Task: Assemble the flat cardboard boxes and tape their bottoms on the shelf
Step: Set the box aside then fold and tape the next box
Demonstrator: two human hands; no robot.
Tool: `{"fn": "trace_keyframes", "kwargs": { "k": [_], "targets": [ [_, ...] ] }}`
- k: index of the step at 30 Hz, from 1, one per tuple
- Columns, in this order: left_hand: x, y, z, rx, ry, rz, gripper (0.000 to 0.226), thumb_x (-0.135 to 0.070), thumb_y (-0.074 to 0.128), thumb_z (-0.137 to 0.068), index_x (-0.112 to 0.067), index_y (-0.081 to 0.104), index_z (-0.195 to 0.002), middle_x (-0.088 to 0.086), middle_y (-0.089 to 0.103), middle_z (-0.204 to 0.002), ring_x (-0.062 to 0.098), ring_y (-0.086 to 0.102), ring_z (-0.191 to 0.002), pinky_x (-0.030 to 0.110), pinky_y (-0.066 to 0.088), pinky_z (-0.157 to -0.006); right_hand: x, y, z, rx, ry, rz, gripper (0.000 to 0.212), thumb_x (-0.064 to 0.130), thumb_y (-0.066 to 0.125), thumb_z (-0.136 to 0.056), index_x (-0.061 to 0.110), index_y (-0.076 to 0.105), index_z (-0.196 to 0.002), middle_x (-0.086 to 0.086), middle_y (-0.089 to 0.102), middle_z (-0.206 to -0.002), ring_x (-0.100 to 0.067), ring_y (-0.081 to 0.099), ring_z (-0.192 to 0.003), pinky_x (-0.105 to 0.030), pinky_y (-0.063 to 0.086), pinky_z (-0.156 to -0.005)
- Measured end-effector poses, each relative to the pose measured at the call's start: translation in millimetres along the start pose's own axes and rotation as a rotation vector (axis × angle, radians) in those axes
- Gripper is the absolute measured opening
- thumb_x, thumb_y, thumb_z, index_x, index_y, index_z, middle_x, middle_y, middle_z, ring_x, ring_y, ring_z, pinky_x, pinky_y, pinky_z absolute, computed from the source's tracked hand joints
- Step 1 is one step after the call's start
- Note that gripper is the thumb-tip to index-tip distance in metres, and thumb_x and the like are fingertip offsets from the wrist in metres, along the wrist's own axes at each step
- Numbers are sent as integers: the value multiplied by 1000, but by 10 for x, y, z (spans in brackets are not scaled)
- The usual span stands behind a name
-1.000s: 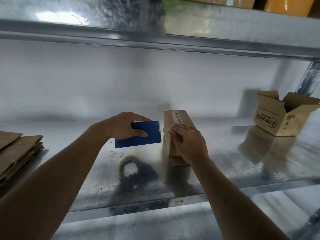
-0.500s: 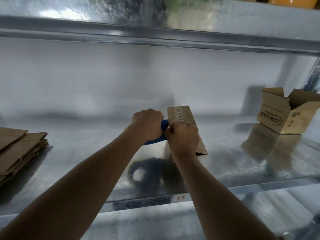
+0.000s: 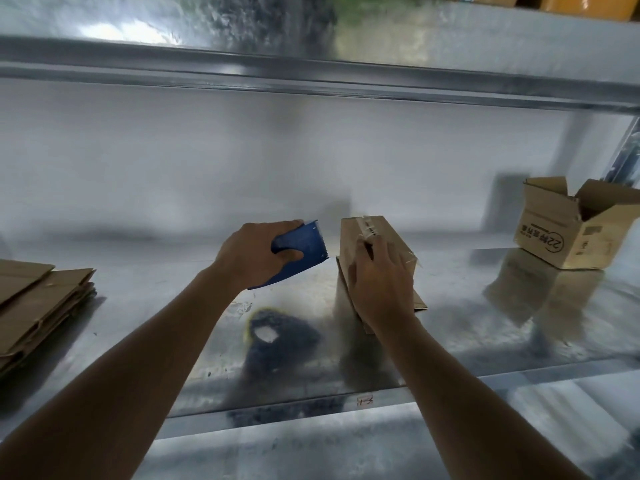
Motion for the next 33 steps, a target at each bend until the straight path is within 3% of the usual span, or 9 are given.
{"fn": "trace_keyframes", "kwargs": {
  "k": [4,7,12,15,20,25,28,30,33],
  "targets": [
    [45,-22,4,-33,14,63,55,-45,73,-92,-48,55,-144,-14,69,-130,15,66,-106,27,52,-88,10,-44,-74,138,45,122,44,32,78,-88,6,69,-122,-21,63,-126,-36,63,-106,-44,55,-82],
    [62,-55,-18,-48,38,98,55,-43,74,-91,-48,56,-143,-15,69,-129,14,66,-109,27,52,-90,-13,-131,-131,202,28,118,37,32,87,-82,9,77,-108,-17,66,-125,-34,64,-106,-39,55,-84],
    [67,-139,-90,-59,80,188,58,-41,78,-90,-44,56,-144,-21,66,-131,5,63,-111,15,46,-90,-149,-416,-133,253,22,-43,33,27,69,-98,16,69,-129,-6,52,-146,-27,51,-126,-40,47,-106],
    [12,-138,-116,-57,95,204,58,-40,78,-90,-44,56,-144,-27,62,-123,4,62,-108,8,43,-83,-258,-471,-104,292,73,-26,37,23,61,-98,18,59,-134,-4,49,-145,-26,50,-124,-40,46,-106],
    [-41,-60,-128,-41,105,212,59,-42,79,-89,-45,56,-144,-19,66,-129,9,65,-109,26,54,-94,-423,-291,-191,344,98,65,75,47,67,-92,24,29,-152,-10,45,-145,-32,45,-130,-44,37,-110],
    [-5,65,-149,-8,113,194,59,-41,79,-89,-47,57,-143,-18,70,-128,9,67,-109,28,56,-94,-503,-126,-327,363,176,253,84,66,68,-85,19,39,-148,-11,39,-141,-32,42,-127,-43,32,-108],
    [-5,136,-189,24,123,194,59,-39,79,-89,-48,57,-142,-17,71,-125,9,68,-107,33,58,-94,-587,-71,-392,352,226,241,68,55,72,-89,21,48,-142,-11,29,-151,-34,36,-134,-43,29,-115],
    [-31,173,-225,35,137,179,59,-37,79,-89,-47,57,-143,-15,71,-125,9,67,-105,32,58,-92,-661,-39,-442,404,239,183,74,46,74,-92,19,38,-151,-13,24,-164,-40,26,-149,-47,24,-122],
    [-88,206,-288,32,141,177,59,-36,79,-90,-45,56,-144,-17,69,-124,9,66,-105,20,54,-87,-743,-26,-478,432,246,81,76,41,74,-93,15,32,-151,-11,46,-154,-37,35,-148,-47,25,-121]
  ]
}}
Point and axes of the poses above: each hand's wrist, its own z-axis away from the middle knuckle, its own y-axis out of the palm, x = y × z, the point moved 2 cm from there along -z, towards the middle knuckle
